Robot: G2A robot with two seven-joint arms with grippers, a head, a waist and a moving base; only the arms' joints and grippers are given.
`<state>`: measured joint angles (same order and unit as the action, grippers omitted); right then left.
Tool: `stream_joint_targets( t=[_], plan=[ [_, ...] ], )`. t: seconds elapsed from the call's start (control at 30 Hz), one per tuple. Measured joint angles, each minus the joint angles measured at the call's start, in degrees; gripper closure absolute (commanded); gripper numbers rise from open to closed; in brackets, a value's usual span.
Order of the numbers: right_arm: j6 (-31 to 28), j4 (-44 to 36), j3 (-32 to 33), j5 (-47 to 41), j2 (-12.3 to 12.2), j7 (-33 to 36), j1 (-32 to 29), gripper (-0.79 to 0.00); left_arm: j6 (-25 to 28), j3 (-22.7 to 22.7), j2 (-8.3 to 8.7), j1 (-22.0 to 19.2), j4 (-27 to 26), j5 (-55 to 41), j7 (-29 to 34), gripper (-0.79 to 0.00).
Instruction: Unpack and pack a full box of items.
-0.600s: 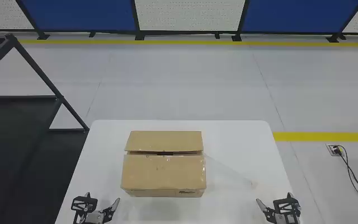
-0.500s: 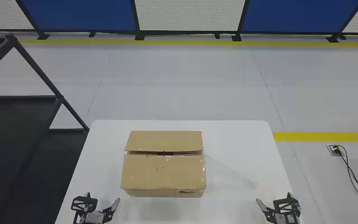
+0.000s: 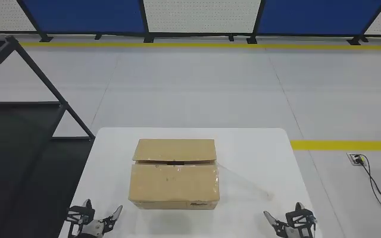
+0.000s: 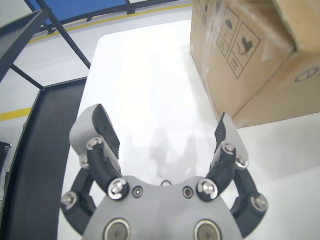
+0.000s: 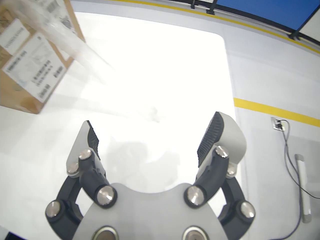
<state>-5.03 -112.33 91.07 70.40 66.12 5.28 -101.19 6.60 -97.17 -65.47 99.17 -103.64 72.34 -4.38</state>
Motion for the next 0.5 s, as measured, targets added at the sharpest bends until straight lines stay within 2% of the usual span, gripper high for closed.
stream_joint_targets(
  t=[0.07,0.2,0.4,0.5],
  plan=[
    [-2.3,-2.6,0.7,-3.1,-0.1,3.3,0.1,-0.785,2.6,-2.1,0.17,0.1,-0.4,-2.4,-0.2,-0.785],
    [-5.5,-8.2,1.4,-11.8,-0.3,14.3,2.3,-0.785,11.4,-7.8,0.87,-0.6,-0.5,-8.5,1.6,-0.785],
    [-4.8,-11.0,0.2,-26.5,-0.4,31.6,9.5,-0.785,21.5,-13.3,1.73,-1.5,-0.3,-13.0,4.0,-0.785],
    [-4.7,-11.0,0.3,-27.8,-0.5,33.8,10.5,-0.785,22.0,-13.5,1.78,-1.5,-0.3,-12.8,4.1,-0.785]
  ],
)
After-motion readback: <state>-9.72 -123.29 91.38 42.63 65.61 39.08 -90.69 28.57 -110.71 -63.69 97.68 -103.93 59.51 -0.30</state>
